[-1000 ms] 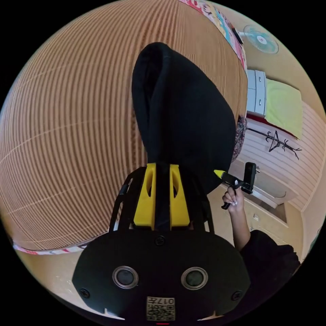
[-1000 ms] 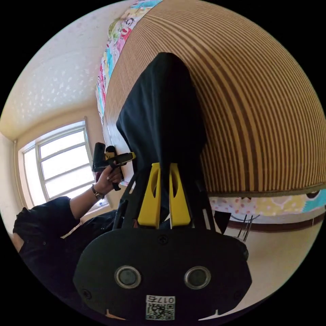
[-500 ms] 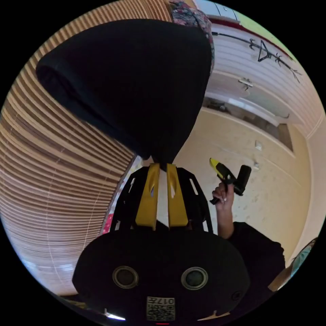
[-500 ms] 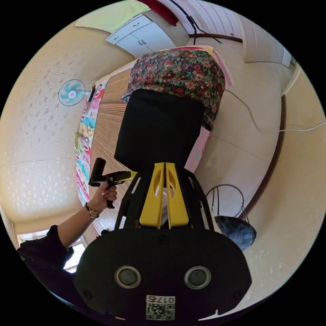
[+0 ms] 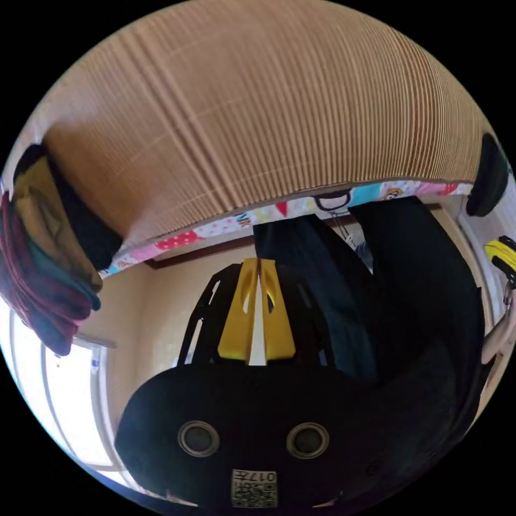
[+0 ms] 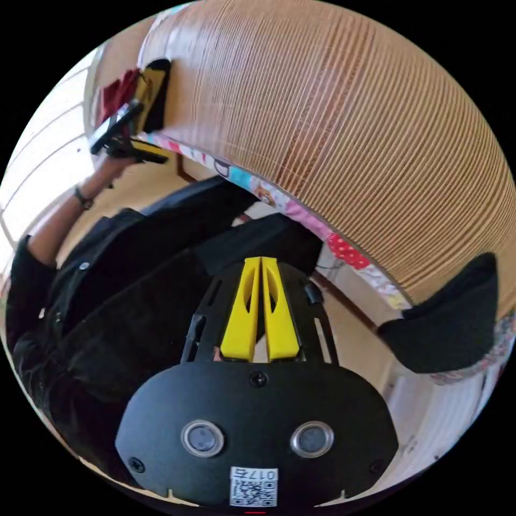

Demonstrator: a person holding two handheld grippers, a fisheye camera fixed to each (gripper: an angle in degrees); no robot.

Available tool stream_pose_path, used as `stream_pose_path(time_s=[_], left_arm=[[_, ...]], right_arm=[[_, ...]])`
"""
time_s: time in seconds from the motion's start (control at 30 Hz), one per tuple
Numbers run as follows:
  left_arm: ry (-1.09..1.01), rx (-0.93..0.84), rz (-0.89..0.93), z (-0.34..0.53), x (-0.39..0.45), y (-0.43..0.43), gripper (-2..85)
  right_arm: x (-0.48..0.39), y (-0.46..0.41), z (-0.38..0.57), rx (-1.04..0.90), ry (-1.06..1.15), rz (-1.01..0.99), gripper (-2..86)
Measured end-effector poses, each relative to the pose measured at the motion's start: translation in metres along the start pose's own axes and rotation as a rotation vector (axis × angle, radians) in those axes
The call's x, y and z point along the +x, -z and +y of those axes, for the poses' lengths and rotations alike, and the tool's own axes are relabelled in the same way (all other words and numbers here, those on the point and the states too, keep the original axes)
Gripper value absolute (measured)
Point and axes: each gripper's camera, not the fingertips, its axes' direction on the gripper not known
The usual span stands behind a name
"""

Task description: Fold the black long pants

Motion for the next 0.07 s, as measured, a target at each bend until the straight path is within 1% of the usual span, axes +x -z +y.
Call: stream_pose_path(time_s=[0.03,0.07], left_arm=[[0.083,0.064,0.086,0.031,-0.041,-0.006,-0.8],[0.182,0.125,0.158,0.064,-0.079,-0.016,-0.8]], right_arm=[[-0.016,0.004,-0.01,-0.05,-0.005,0.157,0.4],[-0.042,0.011,-0.028,-0.12,-0.038,0.447,0.3]])
